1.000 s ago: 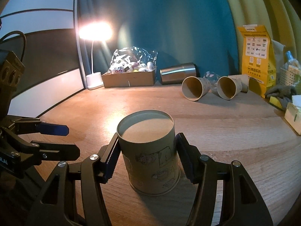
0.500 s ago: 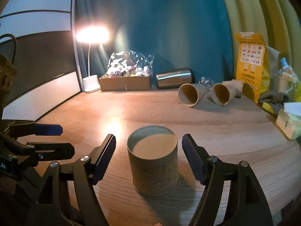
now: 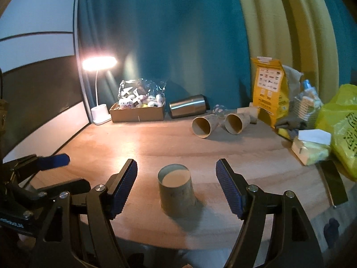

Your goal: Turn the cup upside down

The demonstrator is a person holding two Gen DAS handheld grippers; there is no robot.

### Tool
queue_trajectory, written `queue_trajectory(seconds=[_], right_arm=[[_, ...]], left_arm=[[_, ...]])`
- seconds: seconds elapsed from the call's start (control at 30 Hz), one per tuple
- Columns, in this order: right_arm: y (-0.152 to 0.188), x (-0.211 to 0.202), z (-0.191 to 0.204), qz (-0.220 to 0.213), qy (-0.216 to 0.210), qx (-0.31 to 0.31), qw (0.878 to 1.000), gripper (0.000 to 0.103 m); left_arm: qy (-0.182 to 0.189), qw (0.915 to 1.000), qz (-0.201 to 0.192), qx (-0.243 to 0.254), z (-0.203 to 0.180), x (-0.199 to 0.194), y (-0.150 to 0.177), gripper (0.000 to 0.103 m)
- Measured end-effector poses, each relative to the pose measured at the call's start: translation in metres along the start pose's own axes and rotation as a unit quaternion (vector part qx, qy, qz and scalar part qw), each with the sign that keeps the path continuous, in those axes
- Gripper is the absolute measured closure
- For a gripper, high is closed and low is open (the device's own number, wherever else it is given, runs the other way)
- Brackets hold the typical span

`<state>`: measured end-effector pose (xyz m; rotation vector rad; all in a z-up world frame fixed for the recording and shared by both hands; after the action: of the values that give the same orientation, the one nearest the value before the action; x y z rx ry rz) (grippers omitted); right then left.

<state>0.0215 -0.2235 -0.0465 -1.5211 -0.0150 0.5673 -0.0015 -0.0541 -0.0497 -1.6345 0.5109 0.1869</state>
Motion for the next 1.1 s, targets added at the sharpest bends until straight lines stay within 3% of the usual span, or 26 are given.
queue_trajectory(seconds=[0.4,1.1], right_arm=[[-0.016,-0.047,0.002,-0.024,0.018,0.004,1.0,0.027],[-0.01,-0.041,-0.001,-0.015,0.019,0.013,1.0,0.027]], left_arm=[[-0.033,0.9989,-0.032,0.006,-0.011,-0.044,-0.008,0.009],[-0.05,0.9983,-0.031,0.003,-0.006,-0.044,-0.006,0.009]])
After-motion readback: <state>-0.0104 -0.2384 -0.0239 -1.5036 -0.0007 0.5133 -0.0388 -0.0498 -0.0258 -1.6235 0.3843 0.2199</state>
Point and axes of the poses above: each gripper's, at about its wrist camera, not at the fingertips, and x roughly the way its jaws point, z to its left, y to its underside, the point moved 1 cm from there along x, roughly the way its jaws point, and after that the axes turned 9 degrees about -z, right-handed, at the moved point
